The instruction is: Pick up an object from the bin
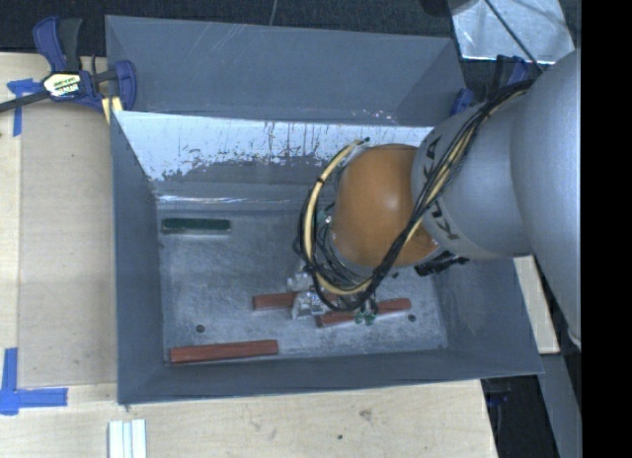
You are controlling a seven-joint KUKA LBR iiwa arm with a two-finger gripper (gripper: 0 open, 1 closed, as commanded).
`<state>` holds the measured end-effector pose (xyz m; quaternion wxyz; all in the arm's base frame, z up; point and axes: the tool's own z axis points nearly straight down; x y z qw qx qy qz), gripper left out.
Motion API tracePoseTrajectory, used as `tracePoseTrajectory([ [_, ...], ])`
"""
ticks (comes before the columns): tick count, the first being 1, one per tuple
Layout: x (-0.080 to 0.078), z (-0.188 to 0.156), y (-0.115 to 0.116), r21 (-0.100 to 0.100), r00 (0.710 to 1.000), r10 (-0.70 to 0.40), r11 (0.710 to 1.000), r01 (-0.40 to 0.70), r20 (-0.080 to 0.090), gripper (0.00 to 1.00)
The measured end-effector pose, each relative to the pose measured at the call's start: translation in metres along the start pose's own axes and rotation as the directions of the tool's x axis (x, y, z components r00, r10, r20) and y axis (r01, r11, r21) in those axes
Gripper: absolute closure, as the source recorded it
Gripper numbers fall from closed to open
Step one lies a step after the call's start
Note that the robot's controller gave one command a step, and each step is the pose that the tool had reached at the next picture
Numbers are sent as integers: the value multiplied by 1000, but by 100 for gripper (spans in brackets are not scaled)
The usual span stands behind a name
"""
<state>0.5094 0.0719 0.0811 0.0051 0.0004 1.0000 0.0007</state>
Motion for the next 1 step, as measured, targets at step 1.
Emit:
tracePoseTrajectory([
  [1,3,-135,-13,2,1000,11,1000,-11,-8,100],
])
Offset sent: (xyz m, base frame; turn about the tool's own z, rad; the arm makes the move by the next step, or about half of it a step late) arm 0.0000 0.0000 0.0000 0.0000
